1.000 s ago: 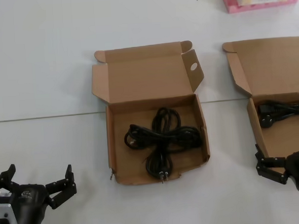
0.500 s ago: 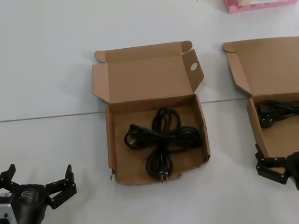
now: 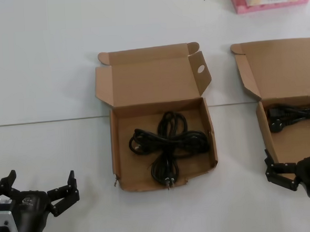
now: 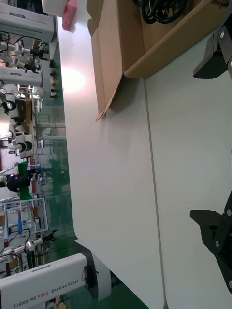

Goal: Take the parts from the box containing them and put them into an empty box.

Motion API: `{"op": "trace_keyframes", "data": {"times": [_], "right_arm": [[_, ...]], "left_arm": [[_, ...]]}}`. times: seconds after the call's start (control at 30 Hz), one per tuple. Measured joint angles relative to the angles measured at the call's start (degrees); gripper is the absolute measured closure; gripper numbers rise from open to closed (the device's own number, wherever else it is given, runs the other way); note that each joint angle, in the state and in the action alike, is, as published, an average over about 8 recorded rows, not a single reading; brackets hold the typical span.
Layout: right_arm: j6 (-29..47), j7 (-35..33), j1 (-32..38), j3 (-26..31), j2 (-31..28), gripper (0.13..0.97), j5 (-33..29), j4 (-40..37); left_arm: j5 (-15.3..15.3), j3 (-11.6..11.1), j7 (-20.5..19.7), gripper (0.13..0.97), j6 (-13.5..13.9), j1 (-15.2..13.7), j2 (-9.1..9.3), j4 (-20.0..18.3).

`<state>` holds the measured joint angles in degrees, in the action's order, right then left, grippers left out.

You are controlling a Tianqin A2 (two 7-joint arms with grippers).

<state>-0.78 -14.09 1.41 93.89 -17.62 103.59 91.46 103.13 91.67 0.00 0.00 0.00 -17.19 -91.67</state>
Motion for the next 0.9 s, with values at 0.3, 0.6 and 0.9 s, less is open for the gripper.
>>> {"op": "trace_keyframes", "data": {"times": [0.3, 0.6, 0.9], "right_arm": [[0.00, 0.00, 0.00, 0.00, 0.00, 0.129, 0.00, 0.00], [0.00, 0.00, 0.00, 0.00, 0.00, 0.129, 0.00, 0.00], [0.00, 0.00, 0.00, 0.00, 0.00, 0.129, 0.00, 0.00]], "left_arm": [[0.00, 0.00, 0.00, 0.132, 0.00, 0.00, 0.00, 0.00], [0.00, 0.00, 0.00, 0.132, 0.00, 0.00, 0.00, 0.00], [0.00, 0.00, 0.00, 0.132, 0.00, 0.00, 0.00, 0.00]]}}
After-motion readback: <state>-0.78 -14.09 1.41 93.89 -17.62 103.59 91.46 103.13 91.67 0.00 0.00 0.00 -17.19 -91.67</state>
